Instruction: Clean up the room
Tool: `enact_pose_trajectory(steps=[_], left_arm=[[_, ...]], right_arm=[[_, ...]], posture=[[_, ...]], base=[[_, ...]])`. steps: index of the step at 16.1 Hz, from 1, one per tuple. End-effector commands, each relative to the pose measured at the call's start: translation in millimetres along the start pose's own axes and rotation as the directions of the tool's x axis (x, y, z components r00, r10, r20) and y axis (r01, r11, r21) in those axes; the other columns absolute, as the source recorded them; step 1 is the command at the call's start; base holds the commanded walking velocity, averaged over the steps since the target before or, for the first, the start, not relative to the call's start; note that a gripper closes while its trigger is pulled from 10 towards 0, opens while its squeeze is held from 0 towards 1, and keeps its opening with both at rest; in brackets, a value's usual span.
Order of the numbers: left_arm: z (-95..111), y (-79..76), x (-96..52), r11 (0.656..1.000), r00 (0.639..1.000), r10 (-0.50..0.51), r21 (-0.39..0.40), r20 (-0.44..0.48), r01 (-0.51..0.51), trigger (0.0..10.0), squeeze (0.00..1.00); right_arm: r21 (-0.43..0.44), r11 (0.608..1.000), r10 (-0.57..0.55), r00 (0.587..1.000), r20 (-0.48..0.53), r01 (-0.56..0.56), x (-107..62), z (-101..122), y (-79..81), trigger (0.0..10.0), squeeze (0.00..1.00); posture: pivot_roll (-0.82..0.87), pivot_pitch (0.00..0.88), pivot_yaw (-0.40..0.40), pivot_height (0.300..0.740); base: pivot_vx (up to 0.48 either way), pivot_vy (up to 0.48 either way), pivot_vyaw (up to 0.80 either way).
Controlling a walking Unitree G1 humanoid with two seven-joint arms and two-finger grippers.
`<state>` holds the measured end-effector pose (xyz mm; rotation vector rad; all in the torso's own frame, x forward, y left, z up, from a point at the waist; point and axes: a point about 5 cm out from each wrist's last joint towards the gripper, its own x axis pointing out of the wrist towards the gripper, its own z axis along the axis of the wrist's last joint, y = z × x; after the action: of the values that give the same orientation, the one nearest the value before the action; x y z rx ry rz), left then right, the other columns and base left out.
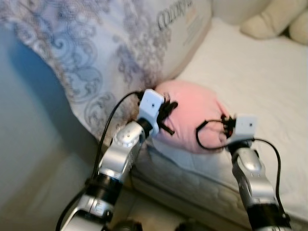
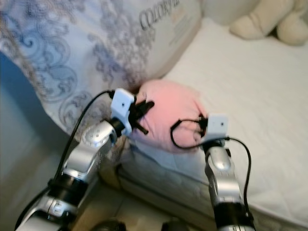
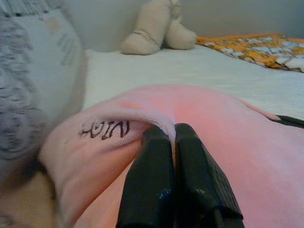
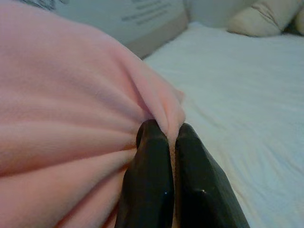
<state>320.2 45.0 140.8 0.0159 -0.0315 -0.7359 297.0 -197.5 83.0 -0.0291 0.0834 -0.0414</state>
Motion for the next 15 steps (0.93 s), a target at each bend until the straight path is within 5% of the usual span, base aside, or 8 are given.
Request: enact_pose_trajectory(steps=[1, 6, 15], left_arm=[[3, -2.5, 2.9, 0.999, 1.0, -0.025, 0.027, 0.011, 0.025, 10.0, 0.0], [10, 10.1, 8.1, 0.997, 1.0, 0.009, 0.072, 0.026, -0.011, 10.0, 0.0], [72, 55.9, 33.7, 0.964, 0.979, 0.133, 0.208, 0.155, -0.164, 10.0, 0.0]], right_arm=[[-0.006, 1.0, -0.013, 0.999, 0.042, 0.013, 3.1, 7, -0.6, 10.0, 0.0], [-0.039, 0.998, -0.041, 0.997, 0.069, 0.043, 10.5, 16, -6.0, 10.0, 0.0], [-0.126, 0.991, 0.005, 0.951, 0.309, 0.036, 52.9, 101, -11.0, 10.0, 0.0]], posture=[[0.0, 0.0, 0.009, 0.71], [0.0, 0.0, 0.01, 0.71], [0.0, 0.0, 0.004, 0.71]], base=[[0.0, 0.0, -0.55], [0.0, 0.0, -0.23], [0.0, 0.0, 0.0]])
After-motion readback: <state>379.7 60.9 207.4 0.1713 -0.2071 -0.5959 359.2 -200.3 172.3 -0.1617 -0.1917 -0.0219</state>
